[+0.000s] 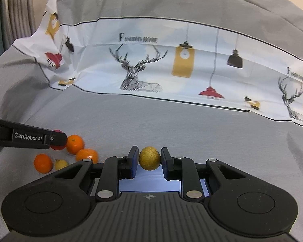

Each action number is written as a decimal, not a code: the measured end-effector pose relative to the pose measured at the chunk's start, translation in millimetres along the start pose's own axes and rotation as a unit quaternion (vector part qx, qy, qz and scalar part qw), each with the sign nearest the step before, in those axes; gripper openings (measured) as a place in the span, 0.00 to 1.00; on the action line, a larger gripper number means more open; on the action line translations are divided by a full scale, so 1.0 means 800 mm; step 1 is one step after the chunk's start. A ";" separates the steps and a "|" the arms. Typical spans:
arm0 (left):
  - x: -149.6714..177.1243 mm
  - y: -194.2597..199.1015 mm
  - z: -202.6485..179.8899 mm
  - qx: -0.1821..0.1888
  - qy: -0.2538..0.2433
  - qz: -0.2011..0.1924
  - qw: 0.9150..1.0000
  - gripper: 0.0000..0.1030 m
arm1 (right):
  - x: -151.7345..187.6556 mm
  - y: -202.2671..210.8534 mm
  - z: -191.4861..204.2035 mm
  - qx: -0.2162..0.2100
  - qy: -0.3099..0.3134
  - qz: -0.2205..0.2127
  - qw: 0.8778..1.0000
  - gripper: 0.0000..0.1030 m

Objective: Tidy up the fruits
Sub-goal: 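Lift the red tomato and yellow fruit and carry them toward the blue plate, then hold the red tomato and yellow fruit above the blue plate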

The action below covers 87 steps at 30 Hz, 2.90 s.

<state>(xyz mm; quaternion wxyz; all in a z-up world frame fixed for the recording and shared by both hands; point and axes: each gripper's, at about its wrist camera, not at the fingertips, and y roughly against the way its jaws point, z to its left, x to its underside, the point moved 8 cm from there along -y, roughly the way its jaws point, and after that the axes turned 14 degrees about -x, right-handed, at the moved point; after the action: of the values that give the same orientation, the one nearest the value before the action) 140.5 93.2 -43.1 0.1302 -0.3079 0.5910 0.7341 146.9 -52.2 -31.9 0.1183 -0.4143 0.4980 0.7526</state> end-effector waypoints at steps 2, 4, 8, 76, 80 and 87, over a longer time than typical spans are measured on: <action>-0.001 0.001 -0.008 0.002 -0.006 -0.006 1.000 0.30 | 0.001 0.005 -0.009 0.004 -0.005 -0.002 1.000 0.24; -0.002 0.002 -0.016 0.004 -0.011 -0.009 1.000 0.30 | 0.001 0.010 -0.017 0.007 -0.009 -0.005 1.000 0.24; -0.001 0.004 -0.028 0.010 -0.019 -0.015 1.000 0.30 | 0.004 0.017 -0.029 0.016 -0.014 -0.009 1.000 0.24; 0.004 0.017 -0.098 0.065 -0.060 -0.053 0.995 0.30 | 0.013 0.024 -0.064 0.058 -0.041 -0.014 0.997 0.24; 0.003 0.016 -0.099 0.067 -0.062 -0.053 0.994 0.30 | 0.012 0.023 -0.065 0.059 -0.043 -0.014 0.997 0.24; 0.005 0.015 -0.102 0.072 -0.066 -0.050 0.994 0.30 | 0.012 0.024 -0.066 0.059 -0.043 -0.012 0.997 0.24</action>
<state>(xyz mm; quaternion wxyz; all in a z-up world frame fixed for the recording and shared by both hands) 154.9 11.8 -45.0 0.2274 -0.2777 0.6162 0.7010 156.1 -108.1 -35.1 0.1730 -0.3802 0.5310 0.7372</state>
